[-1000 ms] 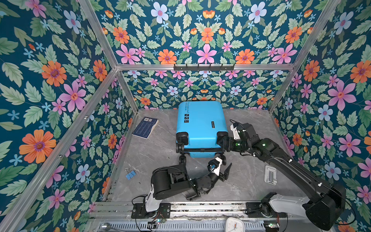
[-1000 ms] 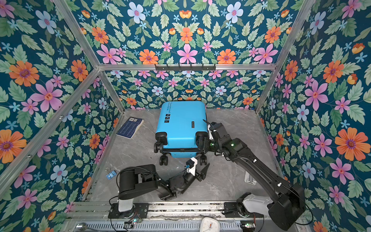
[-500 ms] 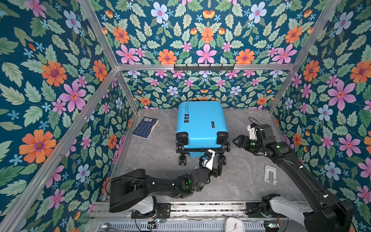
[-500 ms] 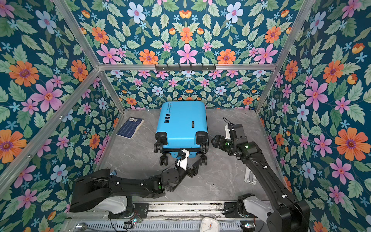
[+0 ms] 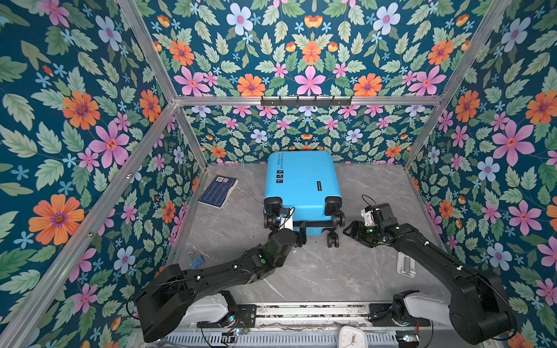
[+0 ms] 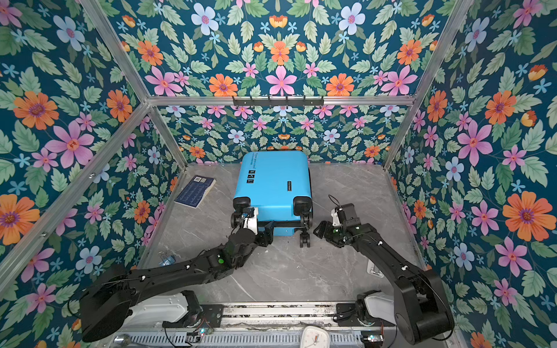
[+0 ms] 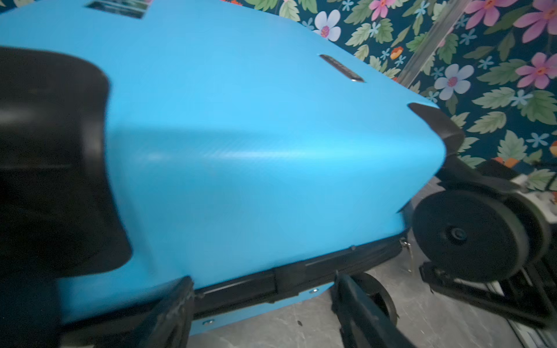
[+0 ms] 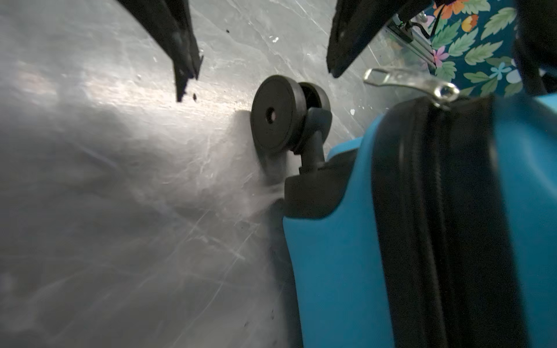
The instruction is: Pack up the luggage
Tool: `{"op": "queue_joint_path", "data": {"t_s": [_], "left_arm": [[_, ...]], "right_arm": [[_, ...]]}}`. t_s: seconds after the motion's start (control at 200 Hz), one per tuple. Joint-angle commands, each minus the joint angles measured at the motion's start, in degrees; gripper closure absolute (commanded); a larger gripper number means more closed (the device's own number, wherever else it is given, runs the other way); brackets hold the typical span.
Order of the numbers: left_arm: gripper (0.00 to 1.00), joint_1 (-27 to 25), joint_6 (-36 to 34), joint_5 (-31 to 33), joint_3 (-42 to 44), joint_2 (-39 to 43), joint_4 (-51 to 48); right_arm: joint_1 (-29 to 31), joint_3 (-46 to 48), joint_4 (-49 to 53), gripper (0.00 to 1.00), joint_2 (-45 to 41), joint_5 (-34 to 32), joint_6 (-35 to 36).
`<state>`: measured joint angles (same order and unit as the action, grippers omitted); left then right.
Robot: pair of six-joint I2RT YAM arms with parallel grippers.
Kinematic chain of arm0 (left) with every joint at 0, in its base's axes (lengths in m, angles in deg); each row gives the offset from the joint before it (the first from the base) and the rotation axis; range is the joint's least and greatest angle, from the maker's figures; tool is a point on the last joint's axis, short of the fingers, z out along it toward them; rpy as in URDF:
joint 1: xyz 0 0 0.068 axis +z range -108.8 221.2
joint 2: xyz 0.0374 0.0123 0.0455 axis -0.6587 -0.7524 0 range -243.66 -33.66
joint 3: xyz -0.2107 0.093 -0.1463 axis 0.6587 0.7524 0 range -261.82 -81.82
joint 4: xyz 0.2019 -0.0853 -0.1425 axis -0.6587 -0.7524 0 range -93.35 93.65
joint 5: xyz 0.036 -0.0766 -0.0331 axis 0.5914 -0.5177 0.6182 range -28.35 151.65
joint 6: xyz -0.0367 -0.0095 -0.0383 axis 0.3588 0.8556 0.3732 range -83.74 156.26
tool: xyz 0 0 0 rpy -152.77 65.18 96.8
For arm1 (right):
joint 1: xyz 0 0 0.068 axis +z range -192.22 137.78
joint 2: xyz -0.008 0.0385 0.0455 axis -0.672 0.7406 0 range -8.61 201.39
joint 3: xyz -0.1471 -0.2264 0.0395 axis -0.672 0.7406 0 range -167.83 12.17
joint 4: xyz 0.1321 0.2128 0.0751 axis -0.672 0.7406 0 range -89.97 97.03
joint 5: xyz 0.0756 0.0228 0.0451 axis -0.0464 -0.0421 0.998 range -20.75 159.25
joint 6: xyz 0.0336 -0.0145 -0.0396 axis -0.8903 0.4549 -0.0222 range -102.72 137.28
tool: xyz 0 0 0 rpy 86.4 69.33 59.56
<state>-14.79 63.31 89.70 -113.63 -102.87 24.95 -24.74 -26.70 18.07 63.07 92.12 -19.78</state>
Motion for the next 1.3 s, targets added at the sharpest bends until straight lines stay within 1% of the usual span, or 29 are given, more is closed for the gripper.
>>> {"op": "queue_joint_path", "data": {"t_s": [0.0,0.14,0.26,0.375,0.48,0.61,0.775,0.94,1.095,1.295], "left_arm": [[0.24,3.35,0.94,-0.33,0.57,1.15,-1.71],[0.24,7.35,0.27,-0.68,0.70,2.36,-2.67],[0.23,11.07,-0.53,-2.35,0.53,3.46,-3.46],[0.23,13.98,-0.59,-4.79,-0.37,3.88,-5.24],[0.23,14.06,-0.53,-6.59,-1.03,4.08,-6.21],[0.23,13.99,0.94,-9.49,-1.06,4.34,-6.62],[0.24,13.69,2.93,-12.03,-0.88,5.26,-6.80],[0.25,12.32,3.53,-12.50,-2.07,5.69,-7.57],[0.25,11.15,3.85,-12.12,-2.80,5.25,-7.52],[0.25,10.88,4.43,-11.32,-2.22,5.23,-6.89]], "right_arm": [[3.38,0.70,-7.34,0.30,2.09,-0.98,-2.67],[6.88,2.28,-13.29,0.30,4.73,-1.40,-5.53],[9.63,3.21,-16.89,0.30,4.85,-4.20,-5.61],[11.25,4.95,-20.80,0.36,3.43,-5.89,-4.25],[11.26,7.15,-24.55,0.45,1.01,-6.56,-2.28],[11.27,9.34,-27.91,0.51,-2.00,-6.27,0.66],[11.27,9.84,-30.50,0.51,-3.30,-2.76,3.19],[11.22,8.70,-30.90,0.50,-3.10,-2.19,4.45],[11.26,6.87,-31.86,0.59,-0.61,-1.01,4.71],[11.31,5.04,-32.48,0.61,2.02,0.42,4.85]]}}
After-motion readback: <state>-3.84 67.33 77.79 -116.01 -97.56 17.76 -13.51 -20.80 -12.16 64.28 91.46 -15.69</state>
